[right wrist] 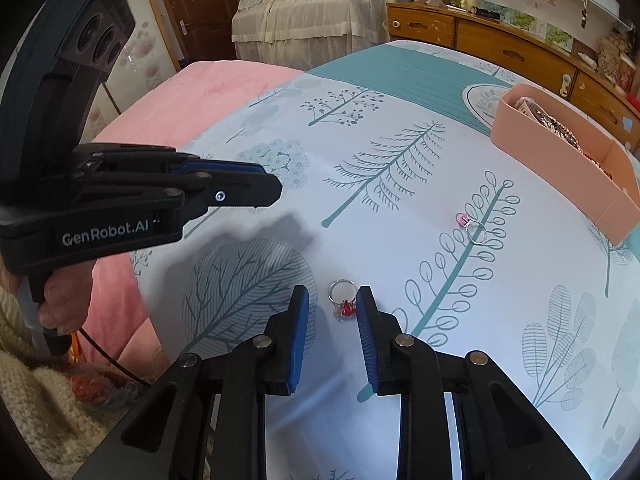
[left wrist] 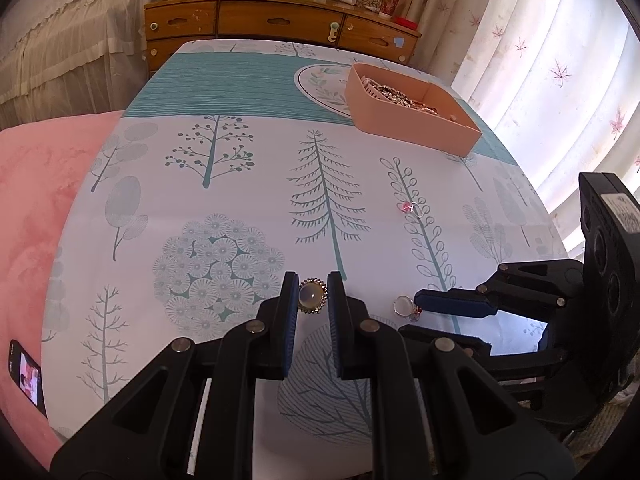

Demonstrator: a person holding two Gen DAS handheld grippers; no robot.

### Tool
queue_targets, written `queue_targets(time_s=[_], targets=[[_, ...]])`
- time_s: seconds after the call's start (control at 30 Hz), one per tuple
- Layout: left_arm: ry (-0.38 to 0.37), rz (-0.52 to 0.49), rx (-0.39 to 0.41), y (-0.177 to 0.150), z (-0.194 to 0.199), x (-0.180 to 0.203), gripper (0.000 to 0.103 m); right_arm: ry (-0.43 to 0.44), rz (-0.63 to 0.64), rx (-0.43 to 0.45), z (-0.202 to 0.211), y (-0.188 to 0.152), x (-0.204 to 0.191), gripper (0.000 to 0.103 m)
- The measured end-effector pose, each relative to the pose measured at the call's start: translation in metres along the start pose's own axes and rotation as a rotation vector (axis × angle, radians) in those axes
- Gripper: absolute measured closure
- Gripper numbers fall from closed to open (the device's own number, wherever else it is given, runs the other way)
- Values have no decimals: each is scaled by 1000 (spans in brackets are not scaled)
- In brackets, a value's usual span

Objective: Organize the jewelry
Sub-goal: 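Grasp the pearl brooch with the left tool while the right tool grasps a red-stone ring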

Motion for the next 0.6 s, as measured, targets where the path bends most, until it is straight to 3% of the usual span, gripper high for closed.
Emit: queue_targets(time_s=[0.2, 0.43, 0.6], targets=[[4, -6, -5, 2, -1, 5, 91, -32, 66, 11, 0, -5, -8, 95], [3, -43, -1, 15, 1, 21, 91, -25, 35, 47, 10, -4, 1, 95], [-11, -97, 36, 50, 7, 42, 91, -57, -29, 129, 38, 10, 27, 95]])
Point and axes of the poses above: each gripper's, at about its wrist camera, not at the fingertips, and z roughly against the way its jaws point, x to its right, y to its top, the point moved 1 cm from there along -z, roughly the way its jaws point, and after that the axes turned 1 degree about x, right-handed, at the moved point
